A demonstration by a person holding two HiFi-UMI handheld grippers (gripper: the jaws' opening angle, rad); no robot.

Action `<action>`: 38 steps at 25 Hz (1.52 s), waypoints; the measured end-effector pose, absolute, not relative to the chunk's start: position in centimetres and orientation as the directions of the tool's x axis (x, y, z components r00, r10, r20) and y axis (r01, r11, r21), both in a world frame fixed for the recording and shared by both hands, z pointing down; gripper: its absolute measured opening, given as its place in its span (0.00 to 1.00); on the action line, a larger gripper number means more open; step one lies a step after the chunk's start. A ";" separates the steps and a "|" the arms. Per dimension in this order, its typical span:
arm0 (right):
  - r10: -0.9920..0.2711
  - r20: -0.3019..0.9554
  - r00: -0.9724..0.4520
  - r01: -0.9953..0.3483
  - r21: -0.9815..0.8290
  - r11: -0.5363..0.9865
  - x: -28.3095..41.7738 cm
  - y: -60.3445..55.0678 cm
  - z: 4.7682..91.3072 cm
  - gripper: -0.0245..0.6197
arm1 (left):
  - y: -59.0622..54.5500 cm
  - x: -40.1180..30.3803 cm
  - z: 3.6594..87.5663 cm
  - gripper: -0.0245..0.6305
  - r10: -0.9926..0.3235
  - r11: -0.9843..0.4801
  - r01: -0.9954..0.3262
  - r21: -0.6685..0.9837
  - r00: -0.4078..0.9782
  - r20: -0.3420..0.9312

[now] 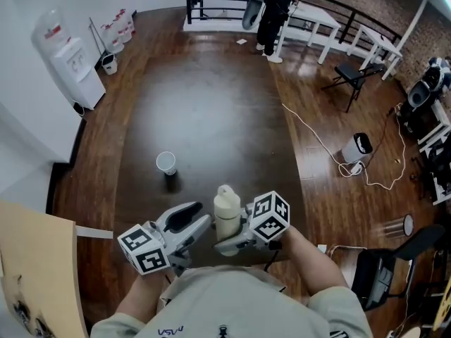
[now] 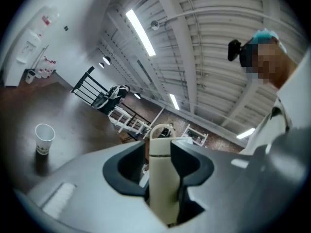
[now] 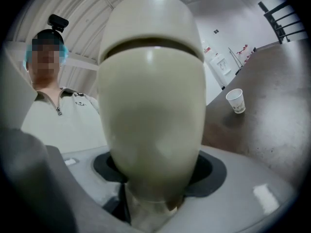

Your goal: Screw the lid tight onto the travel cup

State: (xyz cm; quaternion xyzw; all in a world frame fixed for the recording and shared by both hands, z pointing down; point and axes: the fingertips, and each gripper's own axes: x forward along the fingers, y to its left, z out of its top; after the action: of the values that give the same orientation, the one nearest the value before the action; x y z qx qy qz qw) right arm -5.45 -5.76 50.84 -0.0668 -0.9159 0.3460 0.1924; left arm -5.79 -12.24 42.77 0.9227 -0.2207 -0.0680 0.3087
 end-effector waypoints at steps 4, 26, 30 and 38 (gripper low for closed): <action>0.265 0.331 -0.906 -0.013 -0.646 0.763 -5.2 -5.6 51.0 0.51 | -11.6 -4.5 41.0 0.48 -0.420 -0.740 -0.323 0.590 0.907 -0.031; -0.233 0.645 -0.727 -0.435 -0.171 0.884 -7.0 -9.0 50.7 0.51 | -11.6 -3.2 39.5 0.52 -0.591 -0.731 -0.542 0.415 0.807 0.013; -0.157 0.639 -0.753 -0.380 -0.228 0.896 -7.2 -8.0 50.4 0.51 | -11.4 -3.5 39.3 0.48 -0.558 -0.749 -0.502 0.432 0.830 -0.002; 0.302 0.320 -0.898 0.099 -0.521 0.848 -8.4 -2.7 45.4 0.51 | -9.6 -3.2 36.5 0.51 -0.146 -0.847 0.002 0.531 0.960 -0.237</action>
State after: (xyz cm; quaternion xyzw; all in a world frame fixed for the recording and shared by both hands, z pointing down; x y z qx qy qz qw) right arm -8.45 -2.68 45.45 -0.1068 -0.9403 0.2546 0.1991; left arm -3.16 -9.56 36.48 0.9514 -0.0378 -0.1355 0.2739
